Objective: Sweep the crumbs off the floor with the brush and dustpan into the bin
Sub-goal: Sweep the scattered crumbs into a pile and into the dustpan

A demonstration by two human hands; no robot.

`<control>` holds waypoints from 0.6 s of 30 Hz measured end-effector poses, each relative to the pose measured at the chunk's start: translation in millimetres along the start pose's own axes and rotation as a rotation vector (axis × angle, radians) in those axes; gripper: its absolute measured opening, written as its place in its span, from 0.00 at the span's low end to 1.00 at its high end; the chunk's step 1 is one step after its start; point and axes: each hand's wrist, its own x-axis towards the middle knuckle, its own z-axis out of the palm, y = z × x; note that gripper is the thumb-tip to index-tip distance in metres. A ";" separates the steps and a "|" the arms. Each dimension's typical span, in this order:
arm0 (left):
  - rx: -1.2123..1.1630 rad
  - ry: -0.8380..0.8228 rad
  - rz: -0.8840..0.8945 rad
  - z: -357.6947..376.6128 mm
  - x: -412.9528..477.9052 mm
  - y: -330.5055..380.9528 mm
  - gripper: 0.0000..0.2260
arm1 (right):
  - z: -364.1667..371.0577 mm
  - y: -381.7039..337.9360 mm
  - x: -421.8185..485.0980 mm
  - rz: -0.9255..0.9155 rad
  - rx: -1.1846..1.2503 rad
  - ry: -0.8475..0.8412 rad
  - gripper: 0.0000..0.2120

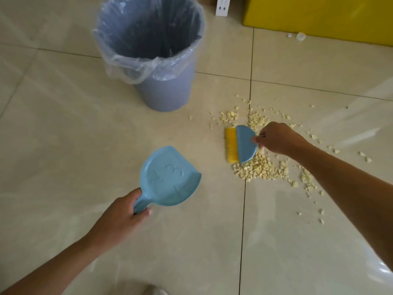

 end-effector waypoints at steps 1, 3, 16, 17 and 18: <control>0.007 -0.005 0.016 -1.3 4.6 0.6 0.05 | -4.6 9.1 -1.6 0.019 0.017 0.007 0.16; 0.036 -0.025 0.048 -4.9 14.6 3.1 0.05 | -14.2 19.6 -9.5 0.033 0.084 0.027 0.16; 0.171 -0.082 0.003 -81.2 80.3 42.4 0.08 | -2.6 -121.3 35.0 -0.098 0.306 -0.050 0.17; 0.190 -0.078 0.009 -82.3 81.7 43.2 0.09 | 2.3 -128.7 44.4 -0.090 0.297 -0.049 0.16; 0.197 -0.073 0.012 -81.3 82.6 43.0 0.08 | 5.5 -131.5 53.9 -0.086 0.276 -0.053 0.15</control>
